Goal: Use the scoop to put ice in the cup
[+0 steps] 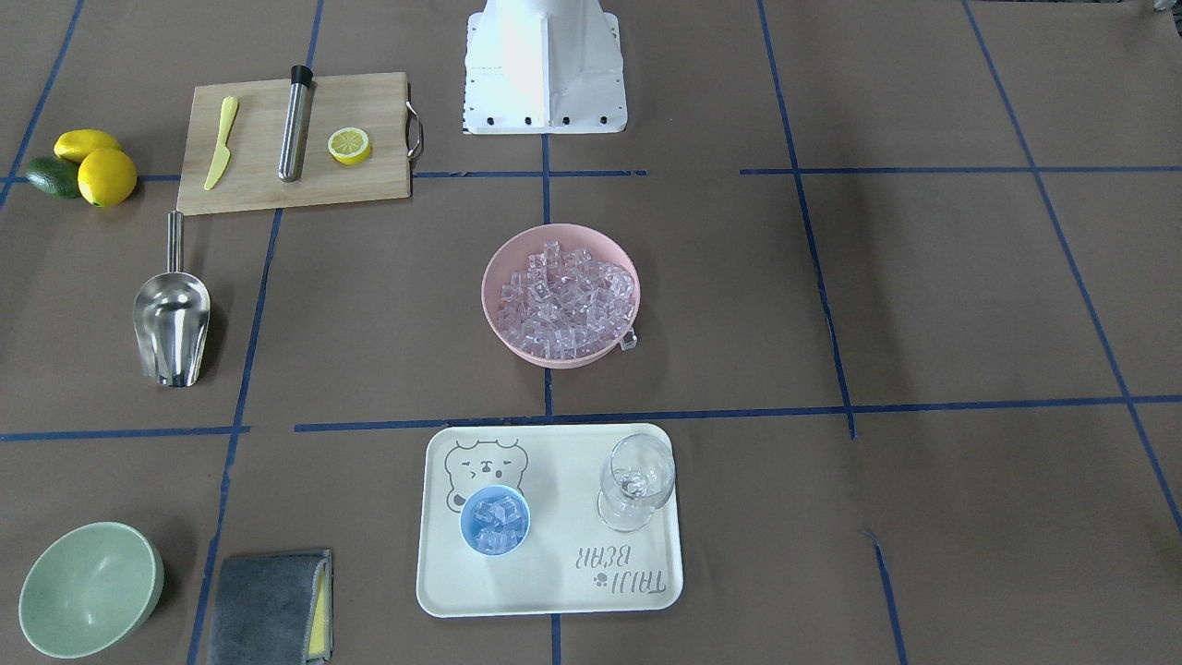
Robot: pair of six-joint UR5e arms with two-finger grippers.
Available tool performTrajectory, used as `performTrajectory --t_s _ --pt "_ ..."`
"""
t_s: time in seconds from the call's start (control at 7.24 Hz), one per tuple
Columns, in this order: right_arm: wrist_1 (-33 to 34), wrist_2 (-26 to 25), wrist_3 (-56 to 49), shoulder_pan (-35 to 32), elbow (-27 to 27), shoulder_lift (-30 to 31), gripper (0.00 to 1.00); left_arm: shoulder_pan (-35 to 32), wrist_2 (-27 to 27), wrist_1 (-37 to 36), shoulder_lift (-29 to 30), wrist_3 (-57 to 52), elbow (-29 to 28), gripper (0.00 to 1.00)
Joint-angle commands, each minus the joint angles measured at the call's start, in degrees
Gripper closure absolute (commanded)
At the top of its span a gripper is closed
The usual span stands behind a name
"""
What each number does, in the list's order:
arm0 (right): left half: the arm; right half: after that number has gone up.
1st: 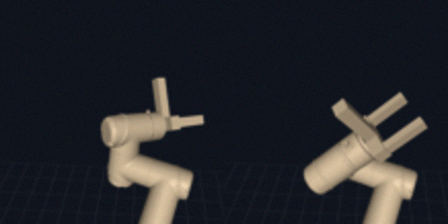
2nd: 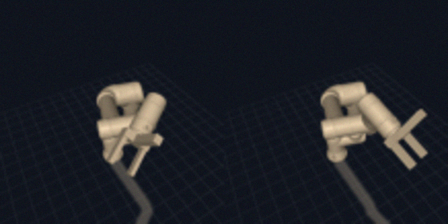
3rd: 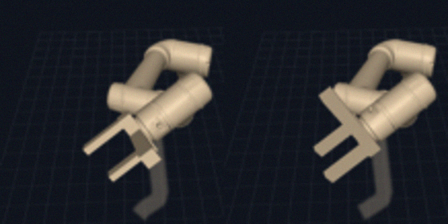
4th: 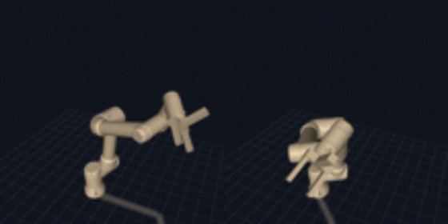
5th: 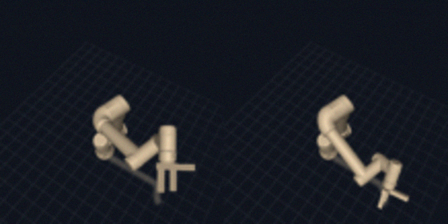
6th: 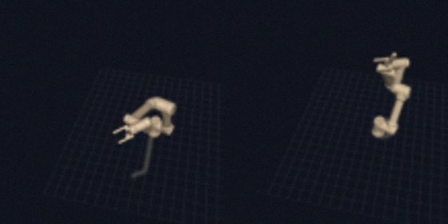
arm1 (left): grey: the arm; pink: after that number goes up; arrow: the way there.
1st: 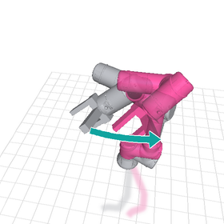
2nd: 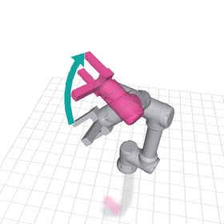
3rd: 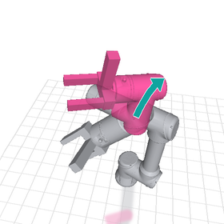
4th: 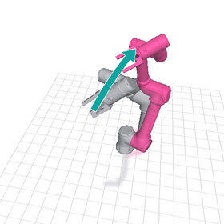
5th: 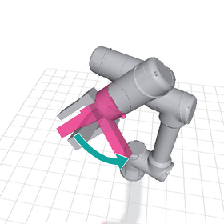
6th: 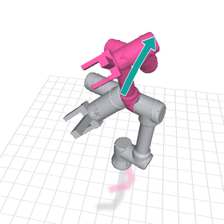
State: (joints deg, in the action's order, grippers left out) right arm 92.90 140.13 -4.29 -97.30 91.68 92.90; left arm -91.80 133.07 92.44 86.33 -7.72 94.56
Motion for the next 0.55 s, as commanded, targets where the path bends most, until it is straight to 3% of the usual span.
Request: performTrajectory --t_s 0.0,0.41 --pt "0.0 -0.4 0.1 0.0 -0.1 -0.2 0.00 0.0 2.4 0.6 0.2 0.6 -0.5 0.00" --pt "0.0 -0.5 0.3 0.0 0.0 -0.2 0.00 0.1 4.8 2.9 0.2 3.5 -0.6 0.00"
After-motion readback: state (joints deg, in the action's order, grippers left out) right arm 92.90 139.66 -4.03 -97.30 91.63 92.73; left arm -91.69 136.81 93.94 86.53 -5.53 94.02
